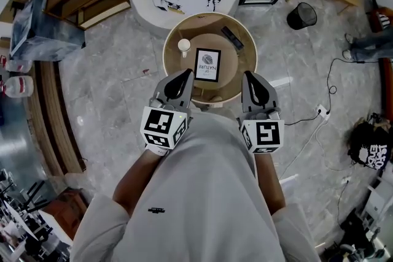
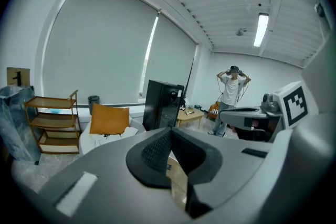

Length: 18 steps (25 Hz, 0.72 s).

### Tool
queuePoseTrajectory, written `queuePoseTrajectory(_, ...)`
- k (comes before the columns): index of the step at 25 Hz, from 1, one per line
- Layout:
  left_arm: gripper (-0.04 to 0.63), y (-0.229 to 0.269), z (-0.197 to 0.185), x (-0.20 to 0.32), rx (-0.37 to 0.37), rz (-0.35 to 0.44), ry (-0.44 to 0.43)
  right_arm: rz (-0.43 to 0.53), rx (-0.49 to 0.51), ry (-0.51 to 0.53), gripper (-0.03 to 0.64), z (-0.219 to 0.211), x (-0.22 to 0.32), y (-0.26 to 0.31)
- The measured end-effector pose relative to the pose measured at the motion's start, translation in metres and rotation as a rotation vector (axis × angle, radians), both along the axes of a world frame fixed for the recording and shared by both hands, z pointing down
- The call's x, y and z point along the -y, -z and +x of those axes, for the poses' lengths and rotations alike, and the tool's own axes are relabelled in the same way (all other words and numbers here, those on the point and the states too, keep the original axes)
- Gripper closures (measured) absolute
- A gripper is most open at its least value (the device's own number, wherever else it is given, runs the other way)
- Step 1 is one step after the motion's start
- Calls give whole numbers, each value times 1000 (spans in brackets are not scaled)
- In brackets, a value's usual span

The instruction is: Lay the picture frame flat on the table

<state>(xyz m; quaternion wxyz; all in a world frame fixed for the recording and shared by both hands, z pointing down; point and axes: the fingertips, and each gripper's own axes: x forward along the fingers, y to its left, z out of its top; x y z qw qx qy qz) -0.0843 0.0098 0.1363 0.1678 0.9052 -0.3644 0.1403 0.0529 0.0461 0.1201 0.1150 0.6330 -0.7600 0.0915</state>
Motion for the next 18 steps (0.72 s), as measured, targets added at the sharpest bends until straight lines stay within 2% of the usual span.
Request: queuePoseTrajectory(18,592,2,14,-13,-2,14,-18,26,2,-1,611,8,-9,3)
